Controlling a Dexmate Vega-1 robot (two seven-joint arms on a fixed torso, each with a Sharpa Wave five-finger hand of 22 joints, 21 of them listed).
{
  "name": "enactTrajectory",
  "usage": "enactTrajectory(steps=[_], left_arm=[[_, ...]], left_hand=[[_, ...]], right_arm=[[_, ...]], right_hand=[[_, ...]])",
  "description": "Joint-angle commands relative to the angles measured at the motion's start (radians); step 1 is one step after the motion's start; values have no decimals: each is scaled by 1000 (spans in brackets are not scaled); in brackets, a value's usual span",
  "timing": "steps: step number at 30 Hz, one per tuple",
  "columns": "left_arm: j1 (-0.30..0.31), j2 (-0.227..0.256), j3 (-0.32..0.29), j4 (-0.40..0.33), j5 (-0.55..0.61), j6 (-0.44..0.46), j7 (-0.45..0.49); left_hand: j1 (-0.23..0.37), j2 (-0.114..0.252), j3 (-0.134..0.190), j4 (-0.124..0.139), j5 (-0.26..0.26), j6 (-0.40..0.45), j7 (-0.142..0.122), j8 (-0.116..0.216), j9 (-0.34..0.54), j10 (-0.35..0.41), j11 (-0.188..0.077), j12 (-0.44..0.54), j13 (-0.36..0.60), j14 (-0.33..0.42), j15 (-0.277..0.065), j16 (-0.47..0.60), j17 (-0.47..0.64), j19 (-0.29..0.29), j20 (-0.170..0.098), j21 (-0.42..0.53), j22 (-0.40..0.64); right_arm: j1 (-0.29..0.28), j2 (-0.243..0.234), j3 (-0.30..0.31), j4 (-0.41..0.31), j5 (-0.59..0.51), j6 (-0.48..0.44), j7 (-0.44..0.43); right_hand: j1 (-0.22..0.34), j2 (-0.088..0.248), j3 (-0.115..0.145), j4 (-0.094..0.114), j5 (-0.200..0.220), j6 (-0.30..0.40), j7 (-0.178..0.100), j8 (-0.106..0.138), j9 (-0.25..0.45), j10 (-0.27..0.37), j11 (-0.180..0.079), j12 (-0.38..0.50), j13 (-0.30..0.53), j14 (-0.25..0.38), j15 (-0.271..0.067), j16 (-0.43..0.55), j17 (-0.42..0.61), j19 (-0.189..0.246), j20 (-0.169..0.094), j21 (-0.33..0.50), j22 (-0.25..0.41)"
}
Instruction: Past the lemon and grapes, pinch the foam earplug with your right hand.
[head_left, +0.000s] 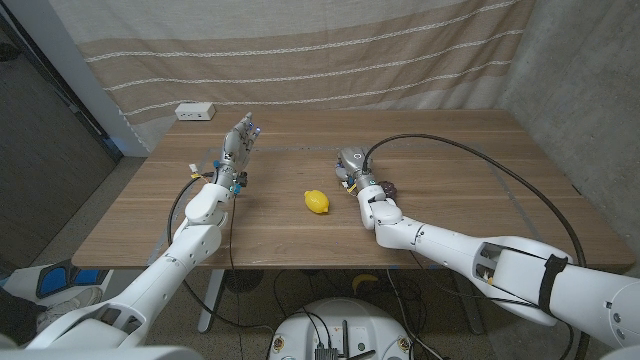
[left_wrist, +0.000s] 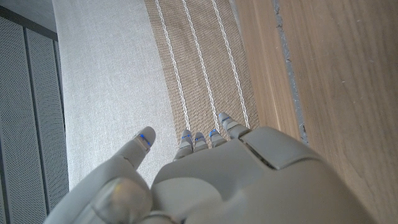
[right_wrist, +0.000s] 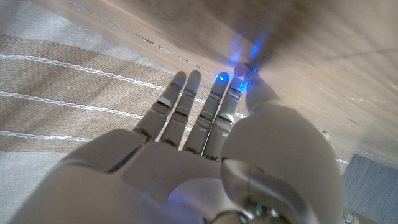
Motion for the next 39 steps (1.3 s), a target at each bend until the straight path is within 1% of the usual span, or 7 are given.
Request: enactTrajectory(steps=[1,11,18,33,39], left_arm=[[-6,0,2,7,1,-5,-8],[-6,-1,1,4,-1,-1,-6],[-7,-1,1,0,0,1,-3],[-6,1,4,-7,5,-2,-4],[-8,0,4,-6,4,-1,-5]], left_hand=[[7,86,3,-6,-2,-10,0,-3,6,-8,4,-2,2,-7,-36,-3,1,-1,-8,1,2],[8,86,3,-8,-2,-10,0,-3,6,-9,4,-3,2,-7,-37,-3,1,-1,-8,1,2],[9,86,3,-9,-3,-10,0,-3,6,-9,3,-3,2,-8,-36,-3,1,-1,-8,1,2],[11,86,3,-12,-4,-11,0,-3,6,-10,3,-3,2,-8,-37,-3,1,-2,-8,0,2],[12,86,2,-13,-4,-11,0,-3,6,-9,4,-2,2,-8,-36,-3,1,-2,-9,1,2]], right_arm=[[-6,4,33,30,19,68,-149],[-8,7,55,46,38,101,-210],[-11,4,70,39,45,113,-250],[-31,-29,114,-43,43,120,-306],[-38,-37,131,-81,42,116,-308]], right_hand=[[9,7,7,-2,-2,6,11,4,2,10,-5,3,3,12,-165,-2,0,10,1,7,2],[19,10,16,-3,-4,16,19,8,1,19,-5,3,3,23,-167,-7,-3,11,2,7,2],[22,9,19,-3,-6,16,23,8,1,26,-5,3,3,32,-165,-9,-5,14,3,8,2],[28,5,24,-3,-7,20,29,12,1,39,-5,4,5,47,-166,-13,-5,20,0,11,2],[31,3,25,-3,-7,21,29,13,1,43,-5,2,4,53,-167,-13,-5,20,0,11,2]])
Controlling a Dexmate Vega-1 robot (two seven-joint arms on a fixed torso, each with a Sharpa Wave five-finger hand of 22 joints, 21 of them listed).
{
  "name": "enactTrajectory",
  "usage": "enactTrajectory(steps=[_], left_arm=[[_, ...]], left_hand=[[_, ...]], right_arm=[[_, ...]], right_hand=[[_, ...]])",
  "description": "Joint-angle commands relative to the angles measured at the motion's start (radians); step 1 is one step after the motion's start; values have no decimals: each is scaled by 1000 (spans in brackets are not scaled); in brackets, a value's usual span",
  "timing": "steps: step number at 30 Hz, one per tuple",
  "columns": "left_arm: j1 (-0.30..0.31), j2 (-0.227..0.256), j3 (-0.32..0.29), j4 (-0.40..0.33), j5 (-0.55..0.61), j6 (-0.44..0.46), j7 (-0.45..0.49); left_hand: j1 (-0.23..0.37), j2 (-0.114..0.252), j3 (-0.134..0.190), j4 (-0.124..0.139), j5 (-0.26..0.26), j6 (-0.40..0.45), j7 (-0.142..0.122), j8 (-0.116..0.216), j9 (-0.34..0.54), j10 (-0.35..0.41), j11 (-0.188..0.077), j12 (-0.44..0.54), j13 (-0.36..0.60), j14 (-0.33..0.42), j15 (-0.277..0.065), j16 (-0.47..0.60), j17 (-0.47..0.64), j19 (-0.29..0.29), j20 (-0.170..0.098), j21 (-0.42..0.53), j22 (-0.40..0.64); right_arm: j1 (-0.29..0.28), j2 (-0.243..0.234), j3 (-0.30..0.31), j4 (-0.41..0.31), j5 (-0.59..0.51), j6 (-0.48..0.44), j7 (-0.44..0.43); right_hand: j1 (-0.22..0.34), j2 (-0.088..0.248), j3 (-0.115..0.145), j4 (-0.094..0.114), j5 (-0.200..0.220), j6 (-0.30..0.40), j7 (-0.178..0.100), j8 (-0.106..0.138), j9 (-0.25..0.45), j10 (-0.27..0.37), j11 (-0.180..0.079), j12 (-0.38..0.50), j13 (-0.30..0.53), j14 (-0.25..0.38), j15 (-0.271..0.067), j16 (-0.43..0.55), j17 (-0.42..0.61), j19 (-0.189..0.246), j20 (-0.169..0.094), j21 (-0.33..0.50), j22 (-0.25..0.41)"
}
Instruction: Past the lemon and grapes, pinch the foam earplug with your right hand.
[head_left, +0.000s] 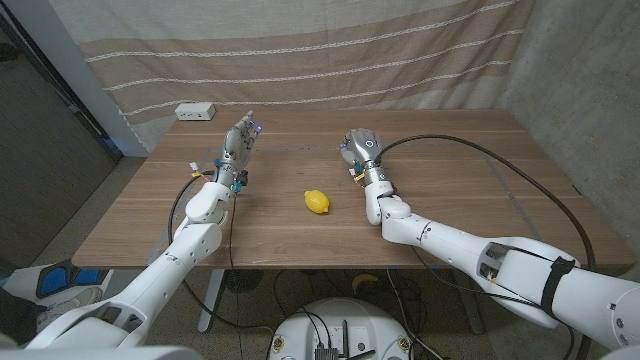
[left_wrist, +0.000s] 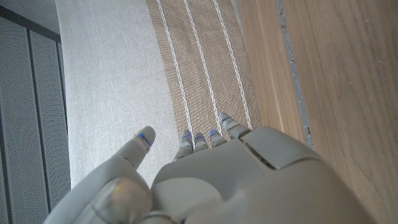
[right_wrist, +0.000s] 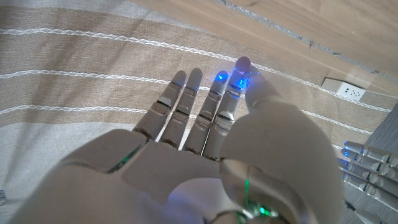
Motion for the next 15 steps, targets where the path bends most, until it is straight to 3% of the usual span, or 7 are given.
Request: enactTrajectory(steps=[1,15], left_arm=[[-3,0,2,-2,2,-1,-1],[-4,-2,2,-3,-1,3,0]], left_hand=[[12,86,2,-7,2,-11,0,-3,6,-9,2,-2,2,-8,-36,-3,1,-2,-9,1,2],[13,86,1,-9,1,-10,0,-3,6,-10,4,-2,2,-9,-37,-3,1,-2,-9,1,2]], right_arm=[[-14,-20,36,-69,-1,3,-26],[-57,-42,115,-158,75,73,1]], right_hand=[[3,2,8,1,0,11,15,9,6,27,-14,2,1,12,-162,1,4,10,3,7,2],[5,-1,9,3,0,9,14,12,9,31,-13,1,3,20,-161,-2,5,11,4,8,2]])
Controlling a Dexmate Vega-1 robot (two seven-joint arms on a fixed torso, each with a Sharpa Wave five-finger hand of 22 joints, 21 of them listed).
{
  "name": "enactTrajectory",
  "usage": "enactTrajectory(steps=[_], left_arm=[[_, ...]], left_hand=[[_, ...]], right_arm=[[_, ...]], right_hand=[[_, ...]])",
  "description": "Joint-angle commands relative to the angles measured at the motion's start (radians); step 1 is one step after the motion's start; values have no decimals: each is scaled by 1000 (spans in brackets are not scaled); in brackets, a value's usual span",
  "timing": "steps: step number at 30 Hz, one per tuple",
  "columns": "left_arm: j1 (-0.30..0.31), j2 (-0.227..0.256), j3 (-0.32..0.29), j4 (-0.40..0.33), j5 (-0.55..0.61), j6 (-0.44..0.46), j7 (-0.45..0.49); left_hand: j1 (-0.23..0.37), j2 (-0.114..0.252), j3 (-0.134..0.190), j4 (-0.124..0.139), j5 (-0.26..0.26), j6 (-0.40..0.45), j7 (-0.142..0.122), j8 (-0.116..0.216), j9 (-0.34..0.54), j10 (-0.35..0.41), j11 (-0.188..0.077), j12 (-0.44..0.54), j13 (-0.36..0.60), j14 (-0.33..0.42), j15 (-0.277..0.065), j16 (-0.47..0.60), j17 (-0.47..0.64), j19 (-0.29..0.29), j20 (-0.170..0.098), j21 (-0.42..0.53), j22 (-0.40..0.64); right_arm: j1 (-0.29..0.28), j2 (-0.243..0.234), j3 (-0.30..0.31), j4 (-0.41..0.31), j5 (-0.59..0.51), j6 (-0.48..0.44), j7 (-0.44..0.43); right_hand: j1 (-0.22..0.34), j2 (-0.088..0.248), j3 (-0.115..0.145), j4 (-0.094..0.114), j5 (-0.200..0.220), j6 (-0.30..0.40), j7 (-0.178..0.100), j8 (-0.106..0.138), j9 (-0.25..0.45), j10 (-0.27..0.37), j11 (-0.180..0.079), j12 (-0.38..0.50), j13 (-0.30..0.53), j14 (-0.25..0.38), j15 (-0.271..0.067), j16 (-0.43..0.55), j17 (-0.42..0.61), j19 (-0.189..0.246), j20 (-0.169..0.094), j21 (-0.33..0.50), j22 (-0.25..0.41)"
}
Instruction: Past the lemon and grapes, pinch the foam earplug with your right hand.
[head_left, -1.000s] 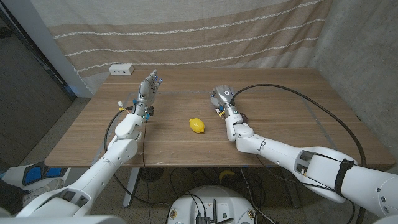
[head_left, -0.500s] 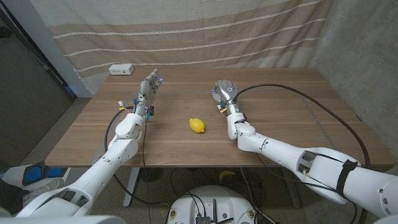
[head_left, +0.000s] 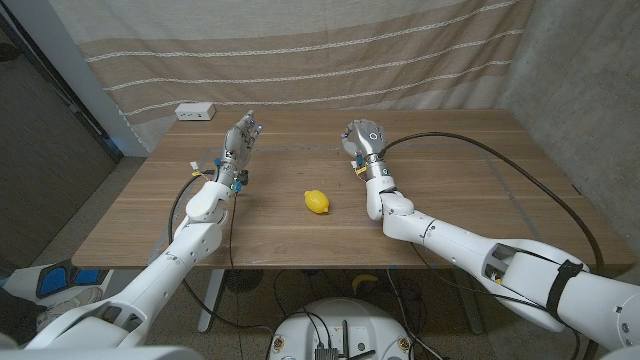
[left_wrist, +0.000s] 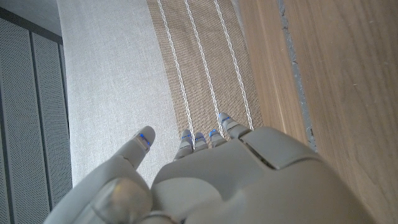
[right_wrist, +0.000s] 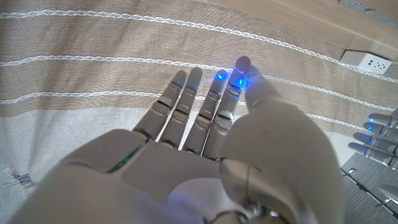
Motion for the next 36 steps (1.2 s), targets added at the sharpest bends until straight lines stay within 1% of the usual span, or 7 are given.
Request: enactTrajectory(steps=[1,7,17,21,23,25,36], left_arm=[[-4,-1,3,2,1,0,-4],[-6,-3,2,3,-2,0,-4],[-15,-6,2,12,0,-5,-9],[-20,-7,4,17,1,-7,-13],[-23,-7,4,18,1,-6,-13],[-23,-8,4,17,0,-4,-12],[-26,-6,7,14,6,-5,-11]], left_hand=[[13,86,1,-4,1,-10,0,-3,6,-11,5,-3,2,-8,-37,-3,1,-2,-9,1,2],[14,86,1,-5,1,-11,0,-3,6,-11,4,-3,2,-9,-36,-3,1,-2,-9,1,2],[15,86,0,-6,0,-11,-1,-3,6,-10,3,-2,2,-9,-38,-3,1,-2,-9,1,2],[15,86,0,-7,0,-11,0,-3,6,-10,1,-2,2,-9,-38,-3,1,-1,-9,1,2],[15,86,-1,-7,0,-11,0,-3,6,-11,2,-3,2,-9,-38,-3,1,-2,-9,1,2],[15,86,-1,-7,0,-11,-1,-3,6,-11,2,-2,2,-9,-38,-3,1,-2,-9,1,2],[16,85,-2,-8,0,-13,-1,-3,6,-12,2,-3,2,-10,-38,-3,1,-2,-9,1,2]], right_arm=[[-36,-18,70,-73,65,61,18],[-47,-23,102,-85,106,112,34],[-65,-24,143,-110,147,160,43],[-75,-25,165,-125,181,184,64],[-81,-24,185,-138,214,201,83],[-83,-24,191,-141,220,205,86],[-124,-34,268,-210,354,256,177]], right_hand=[[5,0,9,2,4,5,10,12,10,26,-18,1,3,7,-159,-4,1,7,1,4,2],[5,-2,9,2,4,4,11,14,13,26,-18,-1,3,9,-159,-5,2,7,2,5,2],[3,-4,8,5,5,5,11,17,16,28,-18,-4,5,12,-157,-7,4,6,4,5,3],[4,-5,8,4,5,4,13,18,16,29,-18,-4,6,11,-158,-9,4,6,3,5,3],[2,-4,8,6,5,4,13,19,18,29,-18,-5,6,13,-156,-8,5,6,4,5,3],[1,-5,8,6,5,4,13,19,18,30,-18,-5,7,13,-156,-9,5,6,5,5,3],[2,-6,8,6,7,0,16,22,23,32,-17,-6,11,13,-156,-11,8,5,8,5,4]])
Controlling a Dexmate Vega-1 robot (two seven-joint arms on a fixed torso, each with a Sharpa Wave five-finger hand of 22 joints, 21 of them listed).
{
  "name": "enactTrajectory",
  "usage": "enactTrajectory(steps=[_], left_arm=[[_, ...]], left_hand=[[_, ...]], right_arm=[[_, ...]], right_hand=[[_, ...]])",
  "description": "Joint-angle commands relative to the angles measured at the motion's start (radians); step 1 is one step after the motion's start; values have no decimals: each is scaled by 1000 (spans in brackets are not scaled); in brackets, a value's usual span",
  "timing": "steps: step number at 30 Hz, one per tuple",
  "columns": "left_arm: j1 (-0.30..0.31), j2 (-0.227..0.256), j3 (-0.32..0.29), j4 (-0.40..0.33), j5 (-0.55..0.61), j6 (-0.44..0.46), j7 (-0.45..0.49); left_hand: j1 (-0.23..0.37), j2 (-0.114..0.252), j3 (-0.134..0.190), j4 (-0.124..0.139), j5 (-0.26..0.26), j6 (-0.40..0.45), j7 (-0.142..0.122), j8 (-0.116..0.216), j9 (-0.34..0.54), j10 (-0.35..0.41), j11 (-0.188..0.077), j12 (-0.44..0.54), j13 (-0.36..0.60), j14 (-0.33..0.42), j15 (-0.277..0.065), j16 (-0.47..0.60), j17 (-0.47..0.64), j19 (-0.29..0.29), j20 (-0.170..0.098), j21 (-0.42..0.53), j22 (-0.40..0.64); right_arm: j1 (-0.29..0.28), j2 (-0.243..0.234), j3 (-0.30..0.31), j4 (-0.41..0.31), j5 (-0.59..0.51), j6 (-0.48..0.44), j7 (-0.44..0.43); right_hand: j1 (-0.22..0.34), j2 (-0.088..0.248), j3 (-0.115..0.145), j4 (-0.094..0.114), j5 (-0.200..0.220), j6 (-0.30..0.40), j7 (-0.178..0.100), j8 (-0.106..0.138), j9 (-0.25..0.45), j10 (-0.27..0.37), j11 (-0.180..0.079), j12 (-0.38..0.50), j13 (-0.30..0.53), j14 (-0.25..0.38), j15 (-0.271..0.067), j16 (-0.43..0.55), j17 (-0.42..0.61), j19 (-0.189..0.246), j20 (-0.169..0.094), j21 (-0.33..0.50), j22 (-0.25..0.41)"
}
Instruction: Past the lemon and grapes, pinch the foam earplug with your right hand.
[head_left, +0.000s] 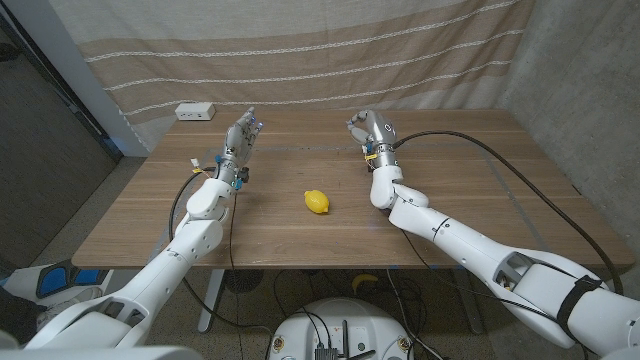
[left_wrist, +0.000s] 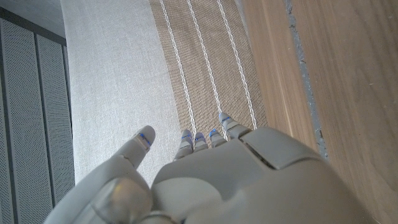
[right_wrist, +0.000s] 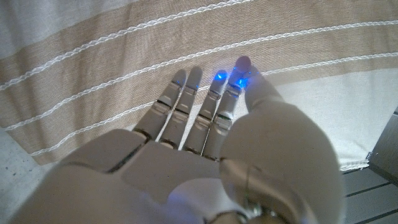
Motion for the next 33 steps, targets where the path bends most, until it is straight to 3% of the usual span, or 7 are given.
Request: enactTrajectory(steps=[1,17,33], left_arm=[[-4,0,3,-3,5,1,3],[5,4,4,-26,11,5,14],[15,10,2,-42,14,4,19]], left_hand=[[12,81,2,-4,0,-13,-1,-3,6,-12,2,-3,2,-10,-37,-3,1,-2,-9,1,2],[13,82,1,-5,0,-13,-2,-3,6,-12,2,-2,2,-10,-37,-3,1,-2,-9,1,2],[14,82,0,-6,-1,-13,-2,-3,6,-13,3,-3,2,-11,-37,-3,1,-2,-10,1,2]], right_arm=[[-38,-10,78,-65,128,57,83],[-84,-30,139,-136,219,80,141],[-126,-53,221,-206,434,112,304]], right_hand=[[1,-6,6,3,11,1,11,19,23,28,-21,-2,7,7,-161,-4,3,1,4,5,4],[-2,-4,5,6,14,-3,17,24,32,31,-15,-5,10,6,-158,-7,8,-1,11,6,4],[-5,-4,2,7,17,-9,25,30,42,24,-11,-12,13,2,-157,-7,16,-5,18,6,5]])
